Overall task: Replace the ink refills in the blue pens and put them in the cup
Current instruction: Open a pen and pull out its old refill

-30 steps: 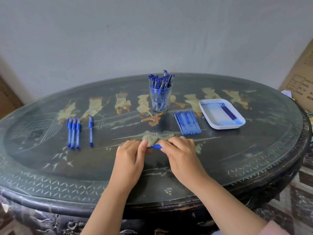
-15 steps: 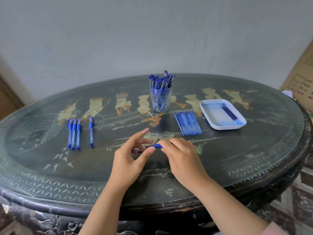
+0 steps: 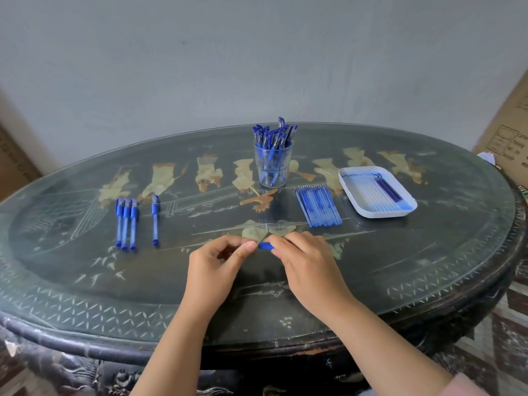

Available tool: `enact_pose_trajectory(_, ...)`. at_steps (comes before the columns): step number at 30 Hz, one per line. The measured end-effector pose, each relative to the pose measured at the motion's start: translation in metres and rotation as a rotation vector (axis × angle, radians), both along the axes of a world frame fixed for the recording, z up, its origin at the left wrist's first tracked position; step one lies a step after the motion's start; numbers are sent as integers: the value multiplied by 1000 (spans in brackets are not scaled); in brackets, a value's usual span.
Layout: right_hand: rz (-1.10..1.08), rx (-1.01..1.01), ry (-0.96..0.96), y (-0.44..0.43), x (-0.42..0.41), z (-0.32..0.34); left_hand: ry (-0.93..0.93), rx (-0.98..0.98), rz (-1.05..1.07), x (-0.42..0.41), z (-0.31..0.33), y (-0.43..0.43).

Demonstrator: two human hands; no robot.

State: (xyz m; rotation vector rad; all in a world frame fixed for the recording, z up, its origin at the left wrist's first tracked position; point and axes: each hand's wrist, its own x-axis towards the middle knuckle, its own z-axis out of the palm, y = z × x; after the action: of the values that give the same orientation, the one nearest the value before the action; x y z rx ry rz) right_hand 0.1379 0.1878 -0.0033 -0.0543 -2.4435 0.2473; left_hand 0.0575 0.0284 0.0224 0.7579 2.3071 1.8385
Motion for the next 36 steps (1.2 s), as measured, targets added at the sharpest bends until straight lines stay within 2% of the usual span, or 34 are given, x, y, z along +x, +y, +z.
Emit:
enact_pose_trajectory(7, 5, -21, -28, 0, 1, 3, -59, 38, -62, -2, 1, -1)
enact_pose_trajectory(15, 5, -1, 49, 1, 1, -1, -73, 14, 77, -2, 0, 2)
enact_pose_trajectory(21, -32, -59, 135, 3, 2, -1, -98, 122, 206, -3, 1, -1)
enact_pose_trajectory(27, -38, -119, 142, 3, 2, 0, -32, 41, 264, -4, -2, -3)
enact_pose_trajectory(29, -44, -130, 142, 4, 3, 0, 69, -62, 223, -4, -3, -3)
enact_pose_trajectory(32, -46, -132, 147, 4, 2, 0, 360, -194, 130, -4, -8, -3)
enact_pose_trajectory(36, -54, -122, 147, 4, 2, 0, 516, -257, 57, -9, -13, -7)
